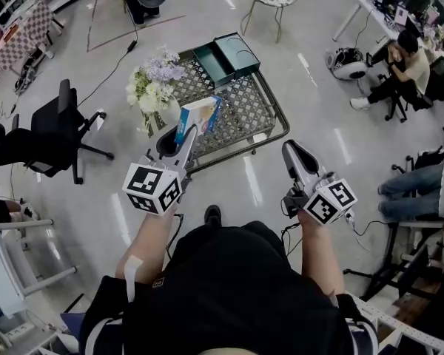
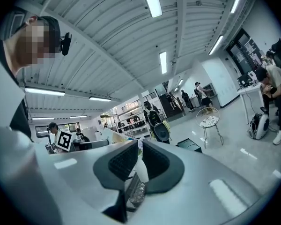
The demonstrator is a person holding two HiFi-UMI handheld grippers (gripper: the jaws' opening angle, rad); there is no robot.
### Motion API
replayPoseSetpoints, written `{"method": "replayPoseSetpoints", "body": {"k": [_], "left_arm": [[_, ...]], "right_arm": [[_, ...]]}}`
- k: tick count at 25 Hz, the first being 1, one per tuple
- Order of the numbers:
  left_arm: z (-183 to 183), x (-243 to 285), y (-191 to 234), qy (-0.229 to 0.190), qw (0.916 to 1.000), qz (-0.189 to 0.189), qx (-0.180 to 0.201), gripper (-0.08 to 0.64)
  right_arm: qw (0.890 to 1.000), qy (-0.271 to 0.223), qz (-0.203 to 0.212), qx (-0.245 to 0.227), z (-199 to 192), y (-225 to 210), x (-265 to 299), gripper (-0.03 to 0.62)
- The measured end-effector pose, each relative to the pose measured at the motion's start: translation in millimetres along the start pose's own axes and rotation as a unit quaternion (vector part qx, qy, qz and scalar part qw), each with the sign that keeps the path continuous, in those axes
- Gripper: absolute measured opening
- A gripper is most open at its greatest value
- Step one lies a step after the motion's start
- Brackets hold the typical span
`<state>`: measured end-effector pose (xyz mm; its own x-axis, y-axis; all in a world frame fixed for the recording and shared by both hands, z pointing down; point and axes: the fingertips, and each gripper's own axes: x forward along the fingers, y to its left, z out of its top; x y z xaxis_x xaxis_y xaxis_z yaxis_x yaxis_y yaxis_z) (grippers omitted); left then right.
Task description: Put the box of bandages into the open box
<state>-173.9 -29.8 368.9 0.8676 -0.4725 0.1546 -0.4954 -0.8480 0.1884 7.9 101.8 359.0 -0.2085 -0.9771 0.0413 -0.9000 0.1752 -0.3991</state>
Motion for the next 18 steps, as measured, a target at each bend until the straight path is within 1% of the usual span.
{"method": "replayPoseSetpoints", "body": {"k": [6,10,14,18], "left_arm": [[-3,25,13,0.003,0.9999,0.009,-0.006,0.086],[-2,53,17,0.012,0.9996,0.026,-0.005,0.086],[6,85,27,0.017,0.9982,0.057,0.004,0.086],[14,133,31,0.019,0.9958,0.089,-0.006,0.086]], "right_arm": [[1.0,0.01,0.011,0.007,0,-23,25,0.041],[0.999,0.011,0.022,0.021,5,-56,44,0.041],[0.998,0.013,0.055,0.034,17,-90,75,0.04],[0.995,0.026,0.085,0.043,32,-143,103,0.04]]}}
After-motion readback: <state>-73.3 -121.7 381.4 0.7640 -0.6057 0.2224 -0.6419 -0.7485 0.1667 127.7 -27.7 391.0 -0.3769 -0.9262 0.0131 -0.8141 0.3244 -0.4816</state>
